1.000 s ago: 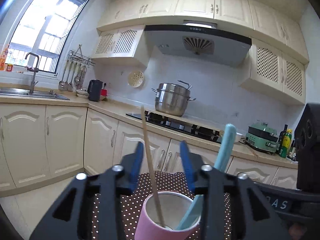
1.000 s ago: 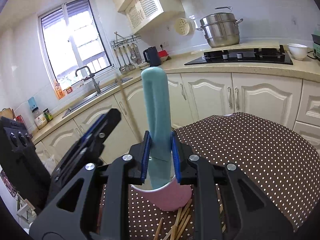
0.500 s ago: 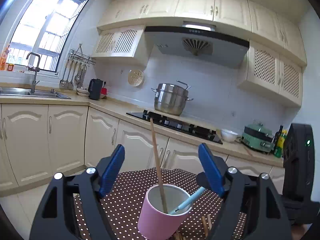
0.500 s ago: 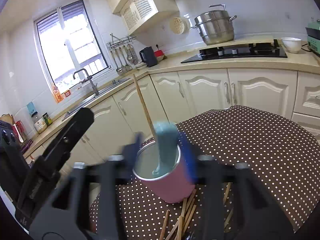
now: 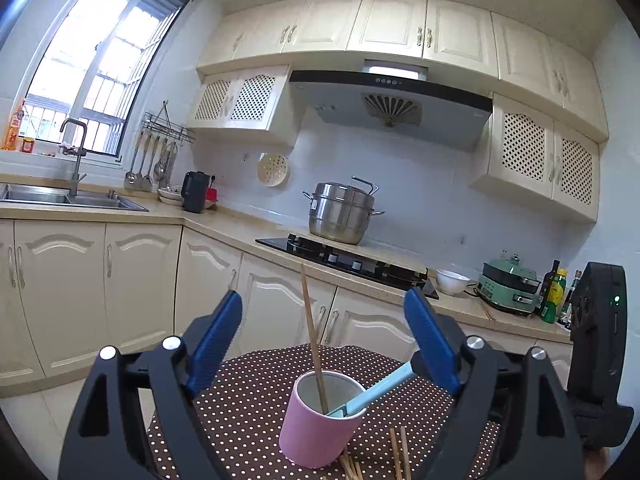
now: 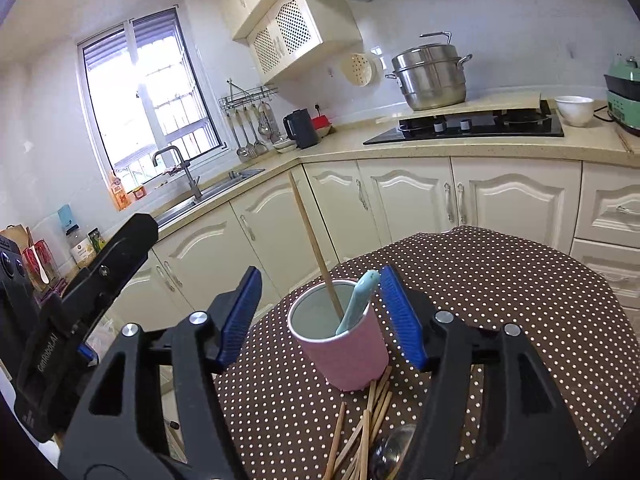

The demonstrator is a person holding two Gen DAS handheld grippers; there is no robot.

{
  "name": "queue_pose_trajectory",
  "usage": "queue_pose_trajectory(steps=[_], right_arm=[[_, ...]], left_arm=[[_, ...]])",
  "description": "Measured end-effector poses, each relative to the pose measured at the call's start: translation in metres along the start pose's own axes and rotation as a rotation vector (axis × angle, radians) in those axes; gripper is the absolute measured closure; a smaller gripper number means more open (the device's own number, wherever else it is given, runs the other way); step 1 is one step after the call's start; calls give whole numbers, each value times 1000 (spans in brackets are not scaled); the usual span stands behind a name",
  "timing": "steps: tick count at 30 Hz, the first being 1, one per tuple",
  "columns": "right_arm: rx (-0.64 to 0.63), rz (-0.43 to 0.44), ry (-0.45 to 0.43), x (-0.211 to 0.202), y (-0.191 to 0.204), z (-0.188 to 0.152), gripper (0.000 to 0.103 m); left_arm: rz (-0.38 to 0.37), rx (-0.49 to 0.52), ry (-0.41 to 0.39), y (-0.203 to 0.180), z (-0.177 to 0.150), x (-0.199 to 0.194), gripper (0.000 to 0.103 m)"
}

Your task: Organize utensils

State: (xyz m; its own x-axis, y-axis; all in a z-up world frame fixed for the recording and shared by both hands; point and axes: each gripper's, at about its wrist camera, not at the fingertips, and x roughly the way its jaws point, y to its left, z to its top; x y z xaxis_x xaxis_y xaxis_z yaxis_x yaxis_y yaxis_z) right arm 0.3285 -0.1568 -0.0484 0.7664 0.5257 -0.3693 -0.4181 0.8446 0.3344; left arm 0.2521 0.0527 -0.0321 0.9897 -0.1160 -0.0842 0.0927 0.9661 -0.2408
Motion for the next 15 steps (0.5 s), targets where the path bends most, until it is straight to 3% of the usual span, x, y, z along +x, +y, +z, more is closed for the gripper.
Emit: queue_pose_trajectory(steps=[8,15], right_arm=[[2,-8,9,-28,7,-10,37],[-15,-35,33,-49,16,-30,34]], left_arm=[[12,30,17,-6,1,-31,19],[37,88,85,-14,-9,-52,19]])
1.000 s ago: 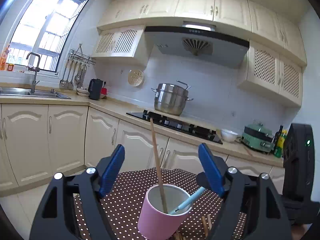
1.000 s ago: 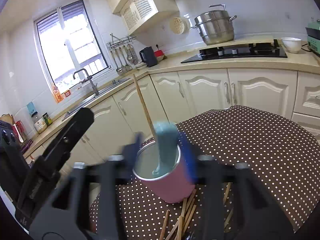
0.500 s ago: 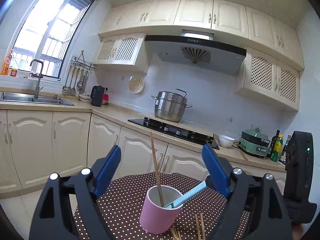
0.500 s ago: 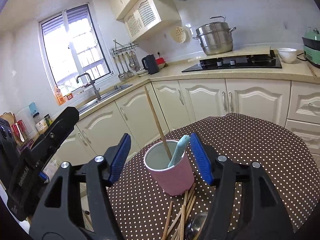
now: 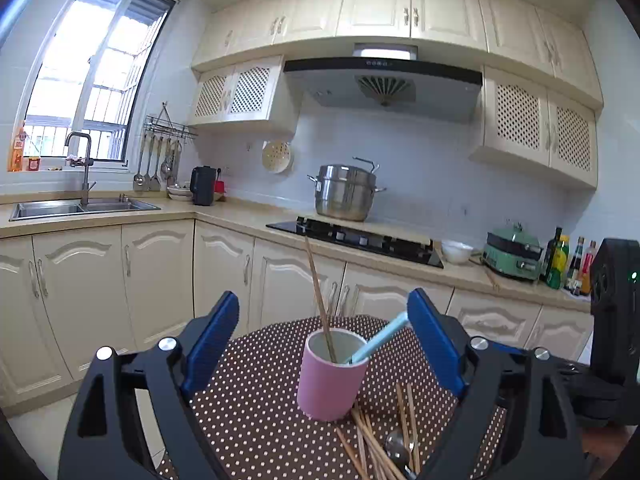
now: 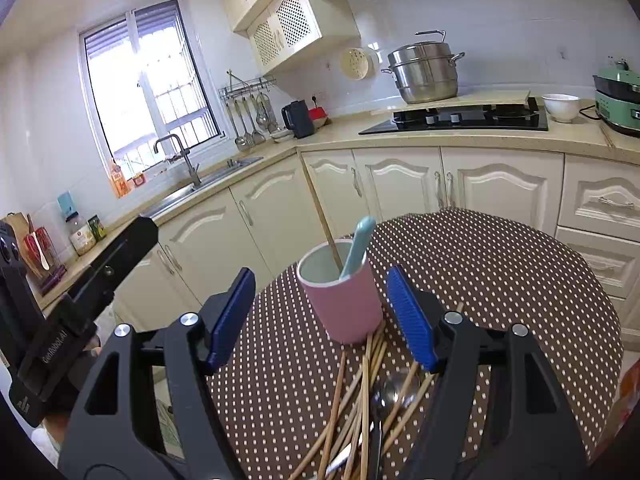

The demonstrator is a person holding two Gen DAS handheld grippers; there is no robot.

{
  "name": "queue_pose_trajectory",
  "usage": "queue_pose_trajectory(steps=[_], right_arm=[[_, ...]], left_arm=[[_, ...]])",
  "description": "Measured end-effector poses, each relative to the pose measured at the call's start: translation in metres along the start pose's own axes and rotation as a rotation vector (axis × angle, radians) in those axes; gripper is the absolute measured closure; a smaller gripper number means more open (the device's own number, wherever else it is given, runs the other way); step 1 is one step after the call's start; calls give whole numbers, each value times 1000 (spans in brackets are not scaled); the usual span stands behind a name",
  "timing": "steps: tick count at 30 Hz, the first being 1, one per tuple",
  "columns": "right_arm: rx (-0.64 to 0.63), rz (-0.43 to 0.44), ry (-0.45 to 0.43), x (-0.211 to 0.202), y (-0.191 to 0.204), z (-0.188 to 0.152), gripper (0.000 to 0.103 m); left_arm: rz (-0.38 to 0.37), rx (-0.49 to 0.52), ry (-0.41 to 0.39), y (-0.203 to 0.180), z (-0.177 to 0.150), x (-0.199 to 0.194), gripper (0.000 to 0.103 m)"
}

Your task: Organize utensils

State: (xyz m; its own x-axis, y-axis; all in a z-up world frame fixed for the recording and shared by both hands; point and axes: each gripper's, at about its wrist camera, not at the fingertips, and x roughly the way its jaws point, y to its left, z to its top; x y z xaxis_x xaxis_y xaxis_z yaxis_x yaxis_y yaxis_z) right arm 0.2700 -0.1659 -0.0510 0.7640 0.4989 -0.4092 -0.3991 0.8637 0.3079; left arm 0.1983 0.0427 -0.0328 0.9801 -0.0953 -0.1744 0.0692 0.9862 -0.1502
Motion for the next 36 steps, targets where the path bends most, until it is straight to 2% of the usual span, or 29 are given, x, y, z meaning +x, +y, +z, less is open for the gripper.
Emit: queue_pose_trajectory(steps=[8,16,21,30,36], right_arm=[[-4,-28,46,-12,3,-30,31],[13,-88,107,-16,-12,-57,29],[37,-129,145,-16,-29,-71,29],[65,-132,196,-15,-49,-87,29],[96,-124,206,-16,-65,-93,29]], left_arm=[[-6,52,103,-6,-17,-10,18],[-33,36,293,-3,-42,6,18],[-45,-18,420,3,-62,23,18],[-61,-101,656,9,-108,58,18],[-61,-103,722,-5,-124,72,18]])
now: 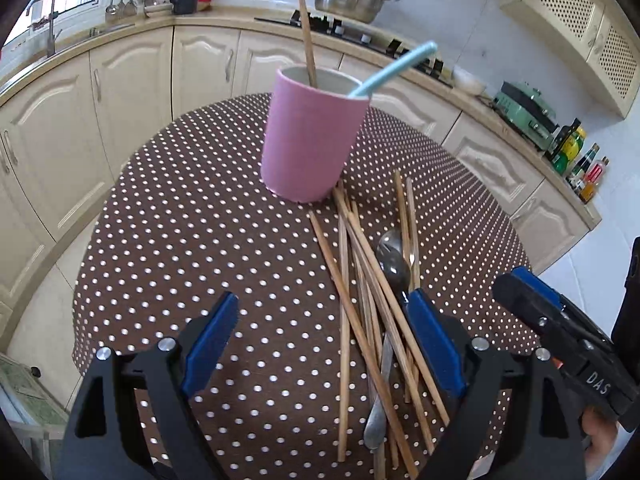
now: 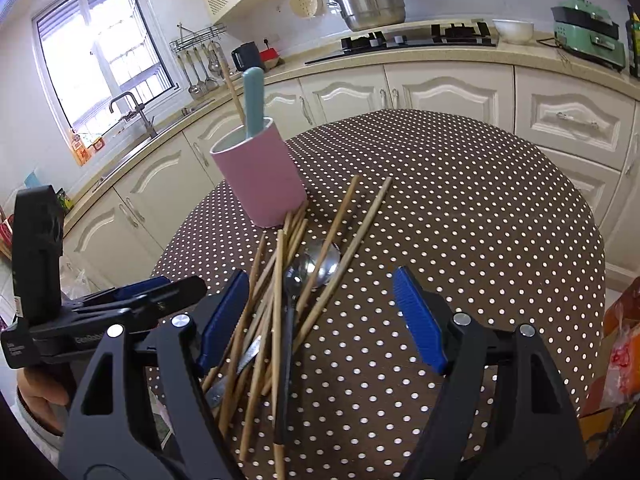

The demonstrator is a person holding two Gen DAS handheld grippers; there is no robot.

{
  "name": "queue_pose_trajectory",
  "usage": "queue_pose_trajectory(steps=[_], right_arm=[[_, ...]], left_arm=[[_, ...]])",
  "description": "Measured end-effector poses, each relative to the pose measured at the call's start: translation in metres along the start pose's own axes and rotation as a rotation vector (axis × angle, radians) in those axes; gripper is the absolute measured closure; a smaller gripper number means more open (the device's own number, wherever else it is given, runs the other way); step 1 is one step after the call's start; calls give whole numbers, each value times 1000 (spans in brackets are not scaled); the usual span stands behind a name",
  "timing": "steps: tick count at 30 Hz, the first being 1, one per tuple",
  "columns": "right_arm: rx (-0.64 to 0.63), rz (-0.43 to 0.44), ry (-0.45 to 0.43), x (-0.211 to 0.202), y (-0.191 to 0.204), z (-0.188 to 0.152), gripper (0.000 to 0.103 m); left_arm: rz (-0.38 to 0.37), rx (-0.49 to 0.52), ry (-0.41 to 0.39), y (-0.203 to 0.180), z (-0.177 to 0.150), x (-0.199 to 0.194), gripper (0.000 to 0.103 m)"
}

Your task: Organize utensils

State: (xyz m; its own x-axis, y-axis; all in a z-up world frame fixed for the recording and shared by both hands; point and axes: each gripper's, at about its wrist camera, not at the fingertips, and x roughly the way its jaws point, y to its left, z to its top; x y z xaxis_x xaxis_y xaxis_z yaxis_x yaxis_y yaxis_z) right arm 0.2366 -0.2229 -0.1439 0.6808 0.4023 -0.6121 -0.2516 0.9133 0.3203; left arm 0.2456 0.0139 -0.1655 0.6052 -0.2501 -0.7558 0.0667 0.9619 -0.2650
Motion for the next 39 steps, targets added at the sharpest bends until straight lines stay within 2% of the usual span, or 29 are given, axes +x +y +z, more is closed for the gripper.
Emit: queue_pose_trajectory(steps=[15,21,27,29,31,34,39], right_arm=[[37,13,27,5,-23,-5,29],[32,14,40,12,-26,-8,29],[30,11,51,18,-29,-9,29],[31,12,54,20,-30,-11,29],[31,11,57,23,-31,-11,29],[34,9,62,25,-33,-12,29],[40,10,73,29,-36,-14,29]], left_arm=[[53,37,119,-22,-4,42,18],[75,50,123,-26,-3,50,19],[63,33,118,-22,3,51,42],[50,22,120,-17,5,51,52],[76,20,120,-13,6,52,72],[40,-26,125,0,9,51,82],[-18,-74,137,14,11,51,86]])
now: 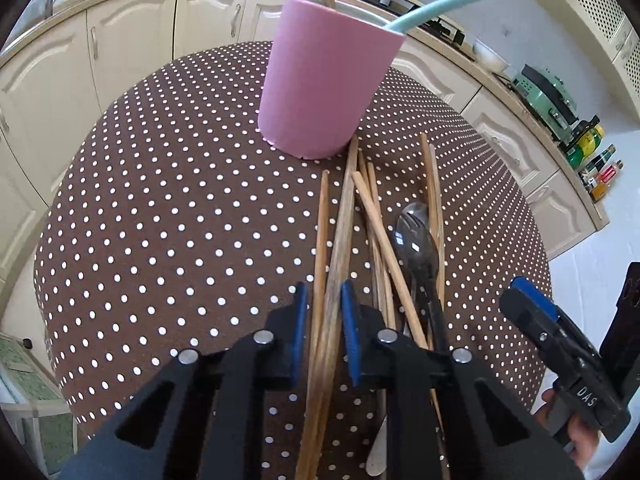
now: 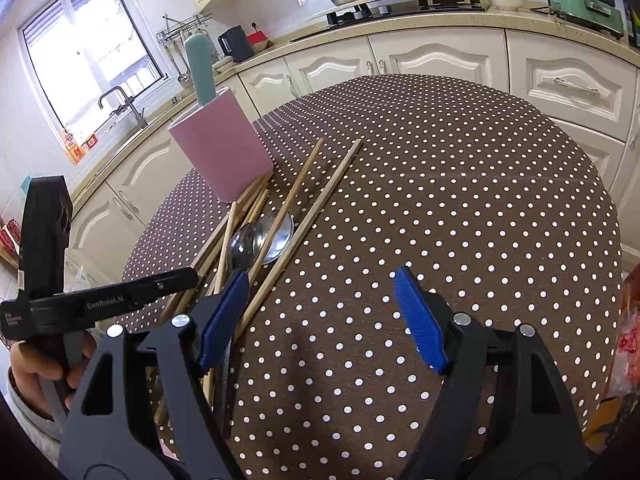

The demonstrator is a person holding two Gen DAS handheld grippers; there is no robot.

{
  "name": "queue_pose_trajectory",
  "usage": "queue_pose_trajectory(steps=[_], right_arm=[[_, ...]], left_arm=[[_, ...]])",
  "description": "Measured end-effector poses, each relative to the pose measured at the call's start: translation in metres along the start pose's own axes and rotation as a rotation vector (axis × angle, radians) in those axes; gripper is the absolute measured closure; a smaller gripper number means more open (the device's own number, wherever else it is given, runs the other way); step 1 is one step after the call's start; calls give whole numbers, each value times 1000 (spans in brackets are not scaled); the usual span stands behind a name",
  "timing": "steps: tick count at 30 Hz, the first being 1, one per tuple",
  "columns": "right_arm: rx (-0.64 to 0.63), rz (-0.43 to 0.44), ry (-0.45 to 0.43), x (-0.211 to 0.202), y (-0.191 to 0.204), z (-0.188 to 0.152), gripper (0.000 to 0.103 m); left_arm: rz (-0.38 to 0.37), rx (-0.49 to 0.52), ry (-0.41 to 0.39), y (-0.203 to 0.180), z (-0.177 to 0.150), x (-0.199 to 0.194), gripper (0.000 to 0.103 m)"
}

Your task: Organize utensils

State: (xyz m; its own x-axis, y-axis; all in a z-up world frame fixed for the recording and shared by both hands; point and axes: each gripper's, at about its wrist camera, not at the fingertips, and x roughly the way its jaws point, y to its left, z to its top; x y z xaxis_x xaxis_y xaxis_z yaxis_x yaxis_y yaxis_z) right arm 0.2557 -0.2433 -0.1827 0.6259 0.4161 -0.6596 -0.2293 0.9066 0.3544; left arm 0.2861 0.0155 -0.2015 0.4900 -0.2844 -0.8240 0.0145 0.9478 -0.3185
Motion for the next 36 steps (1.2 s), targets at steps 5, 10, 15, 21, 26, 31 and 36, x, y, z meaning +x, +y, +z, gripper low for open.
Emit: queue_pose_trajectory(steps=[5,10,15,21,26,31,36], right_arm=[[1,4,8,1,-1,0,29],[-9,9,20,0,-1,2,29],[-21,12,27,2,4,7,29],[-49,-1,45,5,9,12,29],[-61,-10,64,10,12,16,29],[-77,-8,72,13,19,19,29],[-92,-18,79,17,27,23,29]], left_arm=[[-9,-10,8,6,1,-1,86],[22,-33,13,16,9,-4,86],[33,-4,43,13,13,-2,89],[-21,-3,49,14,5,-9,95],[-42,-7,32,19,-15,-24,96],[-32,-41,5,36,-34,-38,97],[-11,-95,-27,58,-45,-53,97]])
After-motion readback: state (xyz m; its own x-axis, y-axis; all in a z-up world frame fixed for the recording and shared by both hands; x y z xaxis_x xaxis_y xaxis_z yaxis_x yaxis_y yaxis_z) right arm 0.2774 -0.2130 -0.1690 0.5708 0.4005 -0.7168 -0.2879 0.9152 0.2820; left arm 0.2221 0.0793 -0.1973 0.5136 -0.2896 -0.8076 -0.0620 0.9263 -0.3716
